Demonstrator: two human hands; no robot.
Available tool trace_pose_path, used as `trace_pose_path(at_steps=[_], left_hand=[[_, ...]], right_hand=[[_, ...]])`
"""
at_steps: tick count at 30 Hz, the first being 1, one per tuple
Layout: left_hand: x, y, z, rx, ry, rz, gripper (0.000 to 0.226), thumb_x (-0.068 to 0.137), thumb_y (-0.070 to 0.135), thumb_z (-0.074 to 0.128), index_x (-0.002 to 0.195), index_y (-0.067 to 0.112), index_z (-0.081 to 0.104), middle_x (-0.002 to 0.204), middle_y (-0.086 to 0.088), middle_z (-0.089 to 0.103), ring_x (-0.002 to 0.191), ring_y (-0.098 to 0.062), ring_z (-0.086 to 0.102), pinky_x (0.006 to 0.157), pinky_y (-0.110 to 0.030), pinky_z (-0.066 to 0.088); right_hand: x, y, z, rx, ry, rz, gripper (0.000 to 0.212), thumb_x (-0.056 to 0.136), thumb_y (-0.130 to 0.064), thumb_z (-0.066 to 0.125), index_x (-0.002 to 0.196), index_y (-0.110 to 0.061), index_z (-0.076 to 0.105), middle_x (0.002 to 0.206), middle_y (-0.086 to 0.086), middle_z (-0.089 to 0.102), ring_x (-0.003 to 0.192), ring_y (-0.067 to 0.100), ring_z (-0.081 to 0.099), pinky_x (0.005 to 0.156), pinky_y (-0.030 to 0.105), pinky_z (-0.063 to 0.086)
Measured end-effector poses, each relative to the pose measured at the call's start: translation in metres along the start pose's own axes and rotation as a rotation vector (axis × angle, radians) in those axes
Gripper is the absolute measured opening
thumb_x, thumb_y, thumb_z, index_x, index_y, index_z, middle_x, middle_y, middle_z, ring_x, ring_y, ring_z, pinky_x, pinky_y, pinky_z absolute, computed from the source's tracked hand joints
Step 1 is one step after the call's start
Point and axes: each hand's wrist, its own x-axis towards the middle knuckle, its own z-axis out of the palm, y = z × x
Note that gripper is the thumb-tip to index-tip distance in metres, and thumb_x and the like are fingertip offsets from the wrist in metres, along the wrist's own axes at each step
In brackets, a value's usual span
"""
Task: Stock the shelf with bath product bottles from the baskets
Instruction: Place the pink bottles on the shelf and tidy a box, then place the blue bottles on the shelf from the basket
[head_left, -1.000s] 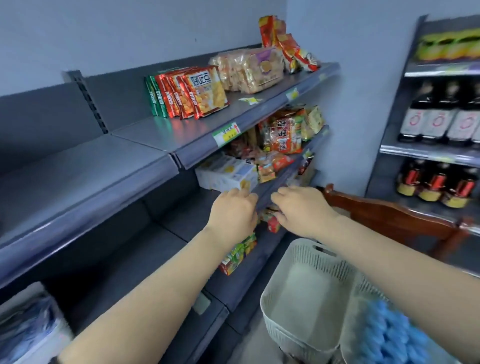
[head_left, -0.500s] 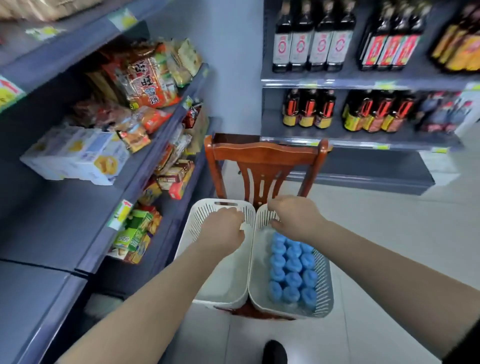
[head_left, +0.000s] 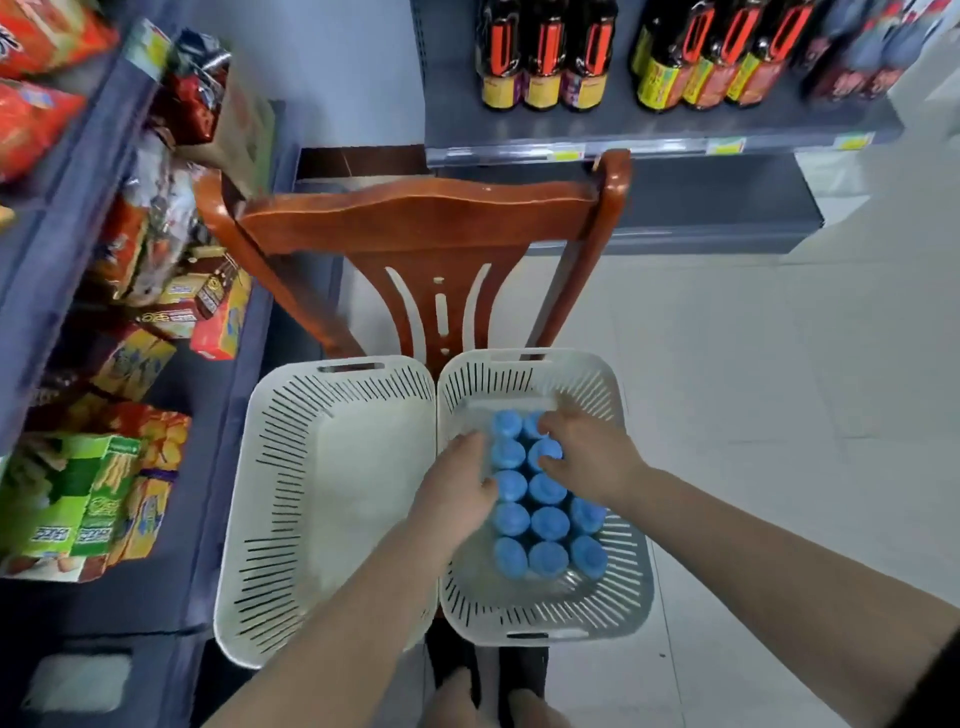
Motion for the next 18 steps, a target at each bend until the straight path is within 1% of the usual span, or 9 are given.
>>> trace_pose_path(at_steps=[2,4,6,8,10,12,14,16,18], left_hand=[[0.026,-0.008,0.019,-0.05,-0.025,-0.022,0.037,0.089,0.011,0.048,0.126,0.014,0.045,0.123,-0.006,0.051,0.112,-0.022,0.051,0.094,-0.035,0.043],[0.056,-0.021,0.042,-0.061,-0.044,-0.04,0.044,0.087,0.011,0.049,0.131,0.015,0.043,0.126,-0.006,0.052,0.115,-0.025,0.052,0.097,-0.04,0.044],[0.089,-0.039,0.069,-0.064,-0.044,-0.07,0.037,0.086,0.018,0.05,0.122,0.019,0.047,0.118,-0.004,0.056,0.108,-0.025,0.057,0.09,-0.043,0.048],[0.115,-0.053,0.087,-0.084,-0.025,-0.107,0.03,0.087,0.02,0.05,0.117,0.018,0.048,0.112,-0.003,0.057,0.099,-0.024,0.059,0.086,-0.043,0.049],[0.134,-0.06,0.097,-0.124,0.003,-0.134,0.028,0.089,0.02,0.048,0.116,0.016,0.048,0.111,-0.006,0.057,0.099,-0.025,0.058,0.087,-0.042,0.048],[0.149,-0.068,0.107,-0.187,0.02,-0.167,0.025,0.09,0.023,0.046,0.114,0.015,0.05,0.107,-0.006,0.058,0.1,-0.024,0.058,0.087,-0.039,0.047],[0.158,-0.074,0.114,-0.234,0.027,-0.195,0.021,0.093,0.022,0.047,0.111,0.013,0.052,0.104,-0.005,0.06,0.098,-0.023,0.058,0.086,-0.036,0.045],[0.164,-0.081,0.123,-0.259,0.04,-0.202,0.022,0.094,0.021,0.045,0.114,0.011,0.051,0.107,-0.007,0.06,0.099,-0.024,0.058,0.087,-0.037,0.045],[0.165,-0.084,0.127,-0.278,0.025,-0.209,0.03,0.096,0.022,0.043,0.123,0.012,0.048,0.115,-0.007,0.059,0.105,-0.024,0.057,0.091,-0.037,0.044]], right_hand=[[0.02,0.012,0.021,0.039,-0.015,0.028,0.031,0.091,-0.026,0.052,0.119,-0.012,0.052,0.117,0.005,0.056,0.105,0.024,0.054,0.073,0.029,0.037],[0.042,0.023,0.042,0.07,-0.037,0.055,0.033,0.09,-0.025,0.053,0.12,-0.01,0.052,0.118,0.007,0.055,0.104,0.024,0.054,0.075,0.03,0.039],[0.063,0.033,0.061,0.09,-0.033,0.079,0.036,0.089,-0.024,0.054,0.121,-0.009,0.051,0.12,0.008,0.055,0.105,0.026,0.055,0.081,0.032,0.043],[0.084,0.041,0.078,0.108,0.004,0.093,0.035,0.089,-0.025,0.054,0.12,-0.011,0.051,0.118,0.007,0.055,0.105,0.026,0.055,0.081,0.032,0.042],[0.103,0.046,0.094,0.1,0.026,0.095,0.035,0.089,-0.026,0.052,0.122,-0.013,0.051,0.122,0.005,0.055,0.11,0.025,0.053,0.084,0.03,0.039],[0.121,0.05,0.109,0.062,0.028,0.087,0.037,0.089,-0.028,0.052,0.125,-0.016,0.05,0.125,0.004,0.054,0.113,0.024,0.052,0.091,0.033,0.039],[0.135,0.054,0.122,-0.007,0.049,0.06,0.039,0.088,-0.03,0.053,0.125,-0.019,0.05,0.123,0.003,0.057,0.113,0.023,0.052,0.093,0.034,0.038],[0.146,0.056,0.134,-0.019,0.077,0.036,0.044,0.087,-0.031,0.056,0.129,-0.02,0.05,0.121,0.003,0.06,0.113,0.023,0.052,0.094,0.033,0.034],[0.154,0.056,0.14,-0.031,0.096,0.012,0.041,0.088,-0.032,0.057,0.127,-0.021,0.052,0.117,0.002,0.062,0.11,0.023,0.053,0.095,0.031,0.031]])
